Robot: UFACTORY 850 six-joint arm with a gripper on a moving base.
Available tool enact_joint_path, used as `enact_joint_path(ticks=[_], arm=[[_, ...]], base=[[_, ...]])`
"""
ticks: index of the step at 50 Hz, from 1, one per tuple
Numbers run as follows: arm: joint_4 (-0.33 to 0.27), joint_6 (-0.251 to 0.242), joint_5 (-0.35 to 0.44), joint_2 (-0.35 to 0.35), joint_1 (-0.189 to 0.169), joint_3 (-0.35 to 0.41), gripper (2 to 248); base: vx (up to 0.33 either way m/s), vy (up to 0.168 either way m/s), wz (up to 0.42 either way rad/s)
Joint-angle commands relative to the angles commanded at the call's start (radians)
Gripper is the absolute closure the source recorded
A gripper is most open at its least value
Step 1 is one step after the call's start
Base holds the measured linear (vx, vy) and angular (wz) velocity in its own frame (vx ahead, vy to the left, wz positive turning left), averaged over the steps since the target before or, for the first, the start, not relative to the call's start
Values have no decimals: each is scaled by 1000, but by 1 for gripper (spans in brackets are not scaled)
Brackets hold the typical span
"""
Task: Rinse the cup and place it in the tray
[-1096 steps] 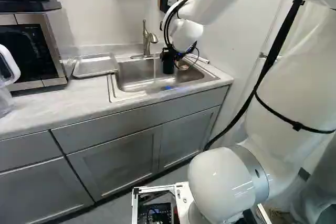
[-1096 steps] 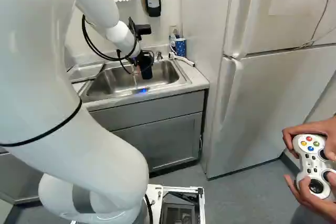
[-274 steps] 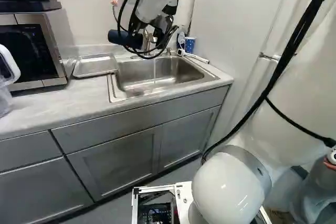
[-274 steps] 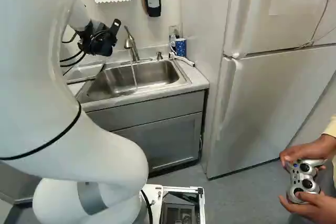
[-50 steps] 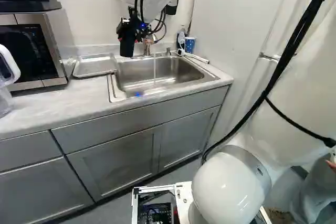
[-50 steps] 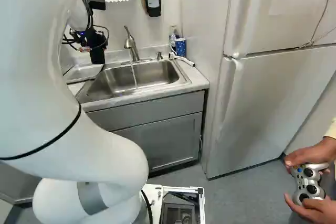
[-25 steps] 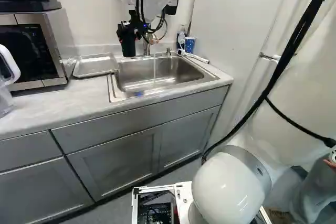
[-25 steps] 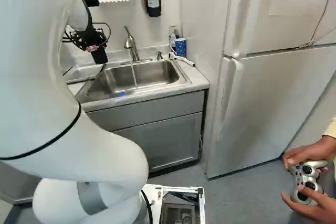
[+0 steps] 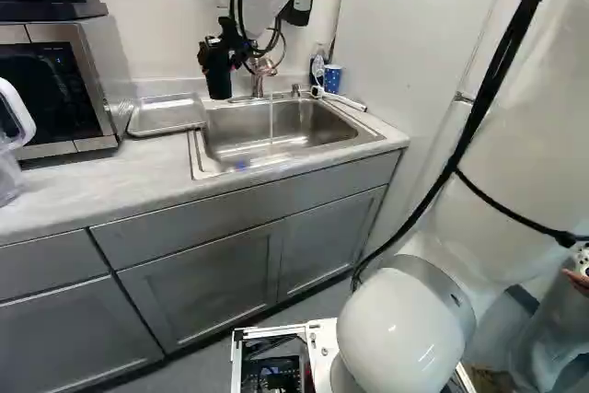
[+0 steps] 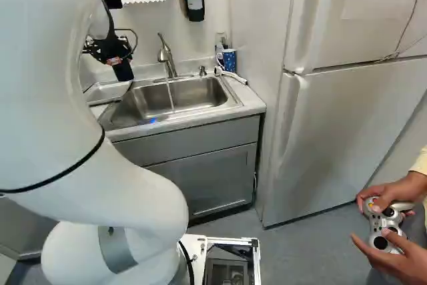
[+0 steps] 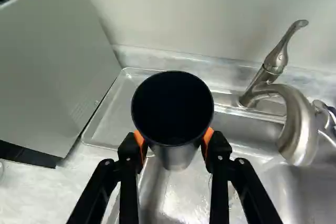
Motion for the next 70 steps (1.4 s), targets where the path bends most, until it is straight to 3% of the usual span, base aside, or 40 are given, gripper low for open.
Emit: enact_joint_path(ticks=[18, 47, 70], arm=[[0, 0, 59, -53, 47, -49, 128], [0, 0, 219, -192, 107, -135, 128], [0, 0, 236, -224, 110, -120, 128]], base=[[0, 0, 0], [0, 0, 0], [0, 0, 0]])
